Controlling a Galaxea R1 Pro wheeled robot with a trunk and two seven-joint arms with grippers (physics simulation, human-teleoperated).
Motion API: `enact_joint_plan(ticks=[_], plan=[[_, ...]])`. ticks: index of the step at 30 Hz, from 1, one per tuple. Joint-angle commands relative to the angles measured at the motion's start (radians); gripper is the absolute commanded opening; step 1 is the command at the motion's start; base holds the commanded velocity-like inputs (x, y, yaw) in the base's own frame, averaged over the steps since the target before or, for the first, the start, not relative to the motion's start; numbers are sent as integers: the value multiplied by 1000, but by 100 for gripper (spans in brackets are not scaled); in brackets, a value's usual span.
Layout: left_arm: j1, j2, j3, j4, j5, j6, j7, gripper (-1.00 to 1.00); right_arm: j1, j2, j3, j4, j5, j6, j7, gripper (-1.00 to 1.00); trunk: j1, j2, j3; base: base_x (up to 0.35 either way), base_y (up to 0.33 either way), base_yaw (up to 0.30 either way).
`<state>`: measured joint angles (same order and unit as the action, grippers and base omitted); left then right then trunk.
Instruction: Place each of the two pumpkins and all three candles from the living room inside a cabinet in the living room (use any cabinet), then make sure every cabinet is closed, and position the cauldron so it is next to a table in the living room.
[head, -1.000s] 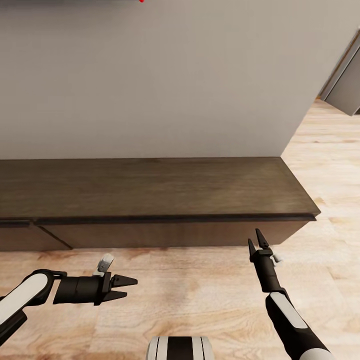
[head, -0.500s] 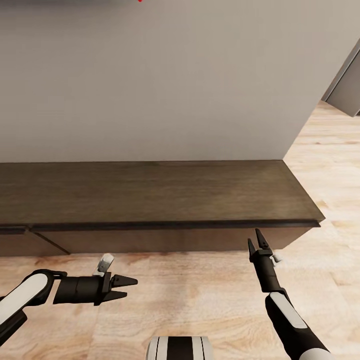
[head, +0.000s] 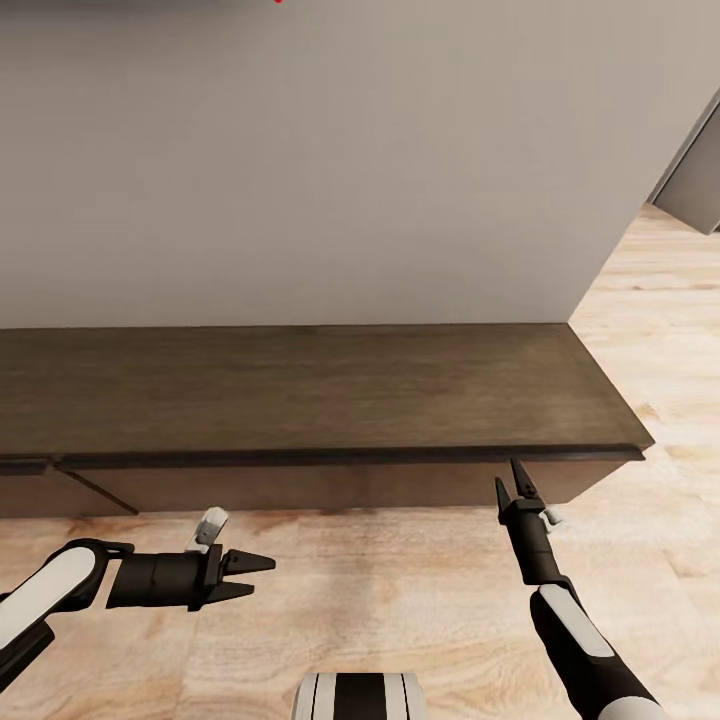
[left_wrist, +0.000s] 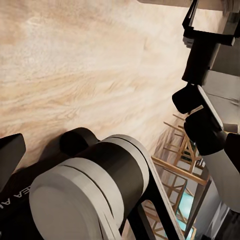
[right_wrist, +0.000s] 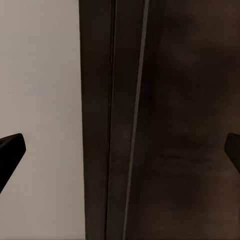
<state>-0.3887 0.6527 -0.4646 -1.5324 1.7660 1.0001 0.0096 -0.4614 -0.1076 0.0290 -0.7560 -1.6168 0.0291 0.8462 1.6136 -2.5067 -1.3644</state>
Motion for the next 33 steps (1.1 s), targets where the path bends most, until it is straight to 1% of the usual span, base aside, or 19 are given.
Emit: enact_joint_plan(ticks=[1,33], plan=[[-1,1,-2,0,3,1,1,100,0,-1,3,0,-9,3,4,100,0,0,-1,18,0,0],[-1,1,-2,0,4,2,1,100,-1,0,3,1,-9,3,2,100,0,0,-1,24,0,0]])
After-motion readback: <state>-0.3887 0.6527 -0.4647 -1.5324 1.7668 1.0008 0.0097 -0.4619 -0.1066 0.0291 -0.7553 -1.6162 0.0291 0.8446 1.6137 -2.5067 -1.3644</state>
